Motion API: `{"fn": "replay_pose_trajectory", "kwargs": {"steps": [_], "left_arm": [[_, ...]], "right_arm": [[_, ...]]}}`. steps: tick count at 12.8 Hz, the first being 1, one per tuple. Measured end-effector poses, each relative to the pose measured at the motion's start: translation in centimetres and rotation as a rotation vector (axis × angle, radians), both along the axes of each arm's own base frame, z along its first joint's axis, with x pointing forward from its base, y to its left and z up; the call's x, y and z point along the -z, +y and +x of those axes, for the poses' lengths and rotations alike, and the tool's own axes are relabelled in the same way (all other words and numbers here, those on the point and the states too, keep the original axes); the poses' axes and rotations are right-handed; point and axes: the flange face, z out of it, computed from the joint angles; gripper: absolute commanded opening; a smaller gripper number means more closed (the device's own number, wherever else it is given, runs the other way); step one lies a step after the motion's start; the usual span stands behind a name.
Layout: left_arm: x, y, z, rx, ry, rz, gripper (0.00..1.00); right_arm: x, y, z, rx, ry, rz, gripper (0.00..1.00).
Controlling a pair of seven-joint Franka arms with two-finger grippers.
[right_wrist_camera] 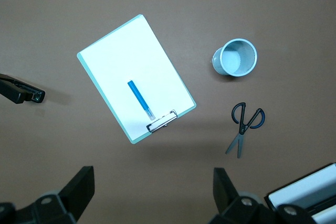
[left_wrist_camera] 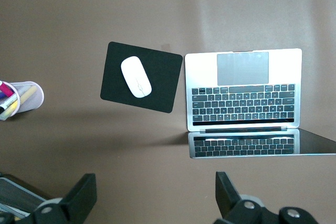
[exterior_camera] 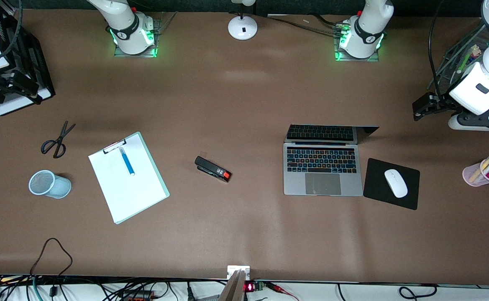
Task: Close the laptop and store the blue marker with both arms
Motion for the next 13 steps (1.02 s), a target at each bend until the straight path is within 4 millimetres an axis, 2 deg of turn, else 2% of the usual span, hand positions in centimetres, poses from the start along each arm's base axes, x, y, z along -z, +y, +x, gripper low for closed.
{"fn": "replay_pose_trajectory", "kwargs": {"steps": [4, 8, 9, 13], "left_arm": [[0.0, -0.3, 0.0, -0.003, 0.003, -0.031, 1.0], [0.0, -0.2, 0.0, -0.005, 0.003, -0.032, 1.0], [0.1, -0.2, 0.0, -0.005, 0.005, -0.032, 1.0], [2.6, 0.3, 1.1, -0.015, 0.049, -0.033, 0.98]], "right_arm": [[0.5, 0.1, 0.1, -0.001, 0.018, 0.0, 1.0], [2.5, 0.3, 1.1, -0.004, 0.053, 0.002, 1.0], [3.3, 0.5, 1.5, -0.006, 0.066, 0.007, 1.0], [10.0, 2.4, 4.6, -0.066, 0.133, 0.008, 1.0]]}}
